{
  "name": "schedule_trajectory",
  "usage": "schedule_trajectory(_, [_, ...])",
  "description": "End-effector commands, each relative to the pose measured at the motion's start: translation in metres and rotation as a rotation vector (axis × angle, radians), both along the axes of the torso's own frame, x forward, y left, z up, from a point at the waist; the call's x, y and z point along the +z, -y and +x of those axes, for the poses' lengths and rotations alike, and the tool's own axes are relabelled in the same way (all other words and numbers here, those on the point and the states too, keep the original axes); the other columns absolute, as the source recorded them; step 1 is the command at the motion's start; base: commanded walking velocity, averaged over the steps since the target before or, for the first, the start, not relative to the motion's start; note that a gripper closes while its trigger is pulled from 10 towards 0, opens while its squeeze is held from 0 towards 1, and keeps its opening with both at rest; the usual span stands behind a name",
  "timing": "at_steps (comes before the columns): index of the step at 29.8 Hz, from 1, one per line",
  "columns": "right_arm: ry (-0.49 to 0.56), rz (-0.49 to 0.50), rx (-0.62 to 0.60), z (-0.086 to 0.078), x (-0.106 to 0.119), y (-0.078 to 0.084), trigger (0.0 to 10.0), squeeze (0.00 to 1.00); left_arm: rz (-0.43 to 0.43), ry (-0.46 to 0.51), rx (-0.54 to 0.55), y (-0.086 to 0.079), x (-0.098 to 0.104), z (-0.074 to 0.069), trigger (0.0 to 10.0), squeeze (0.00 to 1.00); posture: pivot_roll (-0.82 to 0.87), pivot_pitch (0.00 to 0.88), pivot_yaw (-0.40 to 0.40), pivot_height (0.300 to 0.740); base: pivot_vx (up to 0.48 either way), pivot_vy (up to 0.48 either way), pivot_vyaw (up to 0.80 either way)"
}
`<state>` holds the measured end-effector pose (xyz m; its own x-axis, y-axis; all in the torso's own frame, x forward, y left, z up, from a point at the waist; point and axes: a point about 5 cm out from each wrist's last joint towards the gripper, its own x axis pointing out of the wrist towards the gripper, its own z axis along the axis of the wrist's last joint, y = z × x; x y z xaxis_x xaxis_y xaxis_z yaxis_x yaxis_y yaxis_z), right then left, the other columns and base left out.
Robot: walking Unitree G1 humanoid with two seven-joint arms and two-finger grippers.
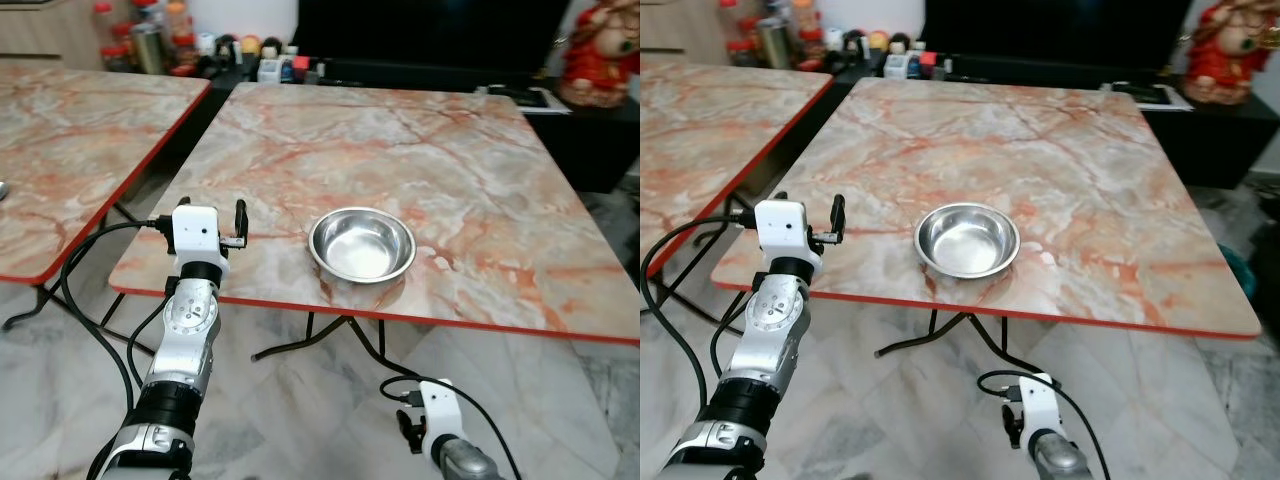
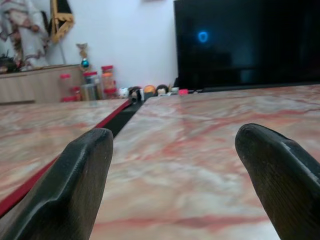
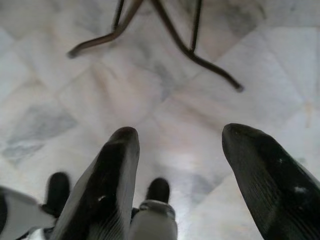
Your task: Setting the table
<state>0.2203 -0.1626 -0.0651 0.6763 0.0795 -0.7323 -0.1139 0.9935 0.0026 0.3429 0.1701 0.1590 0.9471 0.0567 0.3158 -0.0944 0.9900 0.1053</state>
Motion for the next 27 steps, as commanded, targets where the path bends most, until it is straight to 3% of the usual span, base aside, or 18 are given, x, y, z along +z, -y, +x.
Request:
schedule_trajectory(1, [0.003,0.008,-0.003,0.0013,0.0007,-0.0018,10.0,0.00,-0.008,0.014,-0.002,0.0013,0.0044,0.0019,10.0,0.00,0.11,0.050,-0.031,0.715,0.000,0.390,0.00])
schedule_trajectory(14, [0.007,0.007,-0.002,0.0023,0.0012,-0.0032,10.0,0.00,-0.007,0.011,-0.013,0.0034,0.0042,0.0012,10.0,0.00,0.11,0.057,-0.033,0.715,0.000,0.392,0.00])
schedule_trajectory(20, [0.011,0.007,-0.002,0.0033,0.0019,-0.0029,10.0,0.00,-0.009,0.007,-0.016,0.0043,0.0034,0.0009,10.0,0.00,0.11,0.056,-0.033,0.715,0.000,0.398,-0.78])
schedule_trajectory(27, [0.013,0.004,0.010,0.0033,0.0019,-0.0037,10.0,0.00,-0.007,0.006,-0.021,0.0051,0.0032,0.0010,10.0,0.00,0.11,0.051,-0.034,0.715,0.000,0.456,0.00])
